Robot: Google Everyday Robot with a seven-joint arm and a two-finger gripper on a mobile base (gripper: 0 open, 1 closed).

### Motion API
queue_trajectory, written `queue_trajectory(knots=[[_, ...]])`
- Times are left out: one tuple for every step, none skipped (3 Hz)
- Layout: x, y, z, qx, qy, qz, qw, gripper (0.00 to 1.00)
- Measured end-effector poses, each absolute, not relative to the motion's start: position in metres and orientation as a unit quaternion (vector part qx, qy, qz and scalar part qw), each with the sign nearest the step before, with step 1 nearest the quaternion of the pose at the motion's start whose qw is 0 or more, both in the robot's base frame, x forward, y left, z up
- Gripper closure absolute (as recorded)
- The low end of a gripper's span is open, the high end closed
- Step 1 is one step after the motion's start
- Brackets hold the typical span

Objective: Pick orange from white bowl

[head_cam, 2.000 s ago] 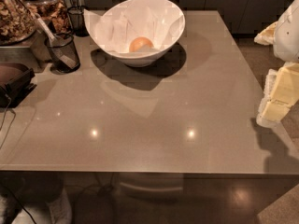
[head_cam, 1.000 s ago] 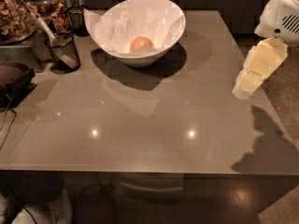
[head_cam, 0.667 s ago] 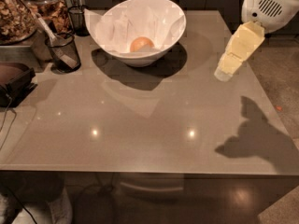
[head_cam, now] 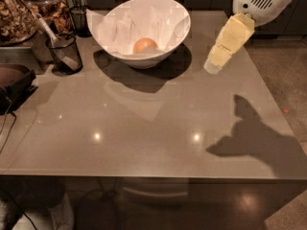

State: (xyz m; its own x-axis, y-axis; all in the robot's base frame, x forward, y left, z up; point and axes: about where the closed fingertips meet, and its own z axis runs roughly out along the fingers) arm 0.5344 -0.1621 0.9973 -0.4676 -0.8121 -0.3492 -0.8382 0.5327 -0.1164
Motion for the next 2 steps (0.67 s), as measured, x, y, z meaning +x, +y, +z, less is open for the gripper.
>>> queue_trajectory(knots=[[0.553,-0.125,1.012,-0.497,0.845,0.037,0.192,0.0],[0.567,-0.083,1.026,-0.528,0.826,0.026,0.196,0.0]])
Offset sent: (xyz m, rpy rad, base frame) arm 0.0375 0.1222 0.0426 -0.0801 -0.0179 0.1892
